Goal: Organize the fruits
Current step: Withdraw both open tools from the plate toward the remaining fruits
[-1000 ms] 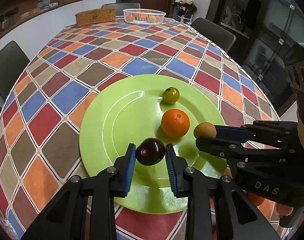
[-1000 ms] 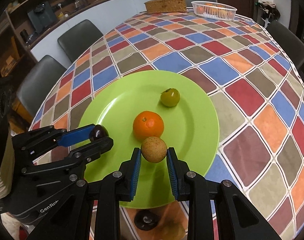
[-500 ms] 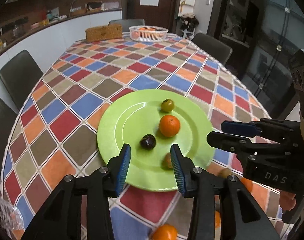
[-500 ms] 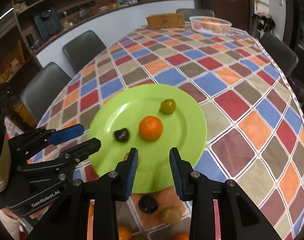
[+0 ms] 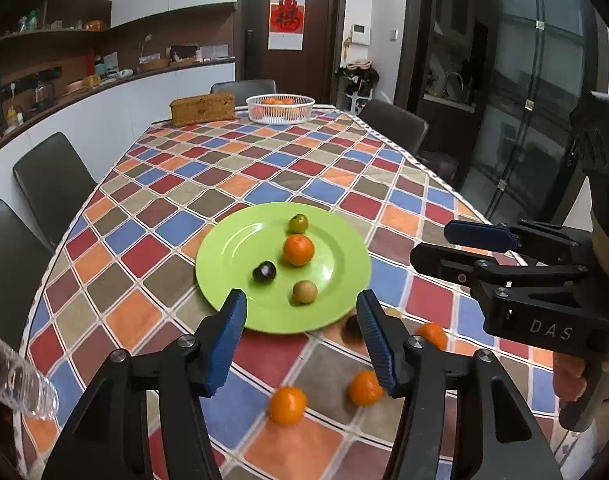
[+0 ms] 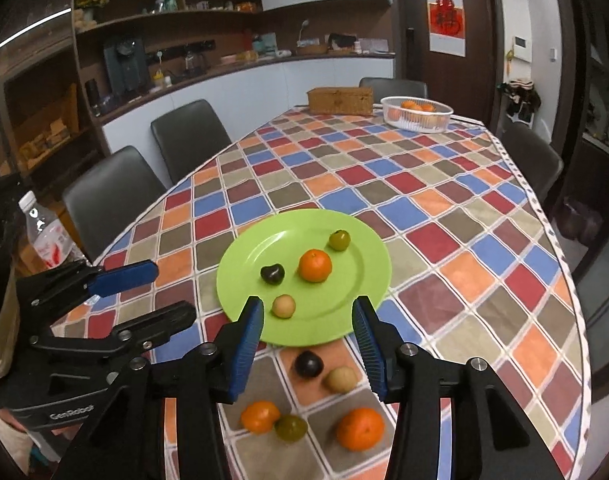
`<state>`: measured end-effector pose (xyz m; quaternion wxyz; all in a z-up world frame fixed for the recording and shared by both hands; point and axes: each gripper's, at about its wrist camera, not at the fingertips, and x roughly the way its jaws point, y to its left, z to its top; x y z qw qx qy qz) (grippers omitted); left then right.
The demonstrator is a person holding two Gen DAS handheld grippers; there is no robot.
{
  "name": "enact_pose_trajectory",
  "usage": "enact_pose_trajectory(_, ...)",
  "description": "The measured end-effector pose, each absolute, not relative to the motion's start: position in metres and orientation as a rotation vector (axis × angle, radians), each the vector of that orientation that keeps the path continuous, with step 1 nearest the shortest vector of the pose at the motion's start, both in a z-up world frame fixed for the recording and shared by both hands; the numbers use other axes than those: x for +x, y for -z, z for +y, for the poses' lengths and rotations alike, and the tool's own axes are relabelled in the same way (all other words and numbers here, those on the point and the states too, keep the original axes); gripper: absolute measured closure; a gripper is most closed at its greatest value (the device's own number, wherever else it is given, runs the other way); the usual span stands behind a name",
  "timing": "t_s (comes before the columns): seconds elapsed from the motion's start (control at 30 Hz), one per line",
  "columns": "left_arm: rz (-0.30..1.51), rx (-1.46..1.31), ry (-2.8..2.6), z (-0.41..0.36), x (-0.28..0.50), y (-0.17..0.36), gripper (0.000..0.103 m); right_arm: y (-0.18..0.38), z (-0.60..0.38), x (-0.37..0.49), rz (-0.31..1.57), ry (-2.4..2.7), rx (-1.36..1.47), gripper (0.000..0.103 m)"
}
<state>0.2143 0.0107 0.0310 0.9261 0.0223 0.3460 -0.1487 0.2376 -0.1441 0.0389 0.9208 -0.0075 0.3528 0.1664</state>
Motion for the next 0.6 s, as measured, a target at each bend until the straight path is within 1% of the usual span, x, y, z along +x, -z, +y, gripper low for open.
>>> enact_pose_trajectory(0.07,0.704,0.039,0.309,0.008,0.204,-0.031,0.045,-0.040,-0.148,0.227,0.709,-0.324,-0.019,0.048)
enact_pose_trajectory(0.3,0.687,0.046,0.308,-0.003,0.178,-0.021,0.040,-0.032,-0.161,0.196,0.695,-0.296,-0.032,0.048)
enact_pose_trajectory(0.37,0.688,0.046,0.310,-0.005,0.174,-0.018,0.037,-0.027,-0.165,0.189,0.698,-0.281,-0.035,0.048)
enact_pose_trajectory(0.47,0.697,0.053,0.318,-0.010,0.168,-0.010,0.036,-0.019,-0.171,0.182,0.713,-0.263,-0.031,0.044)
enact_pose_trajectory(0.6,0.705,0.069,0.334,-0.017,0.163,0.002,0.035,-0.004,-0.178,0.176,0.742,-0.247,-0.026,0.044)
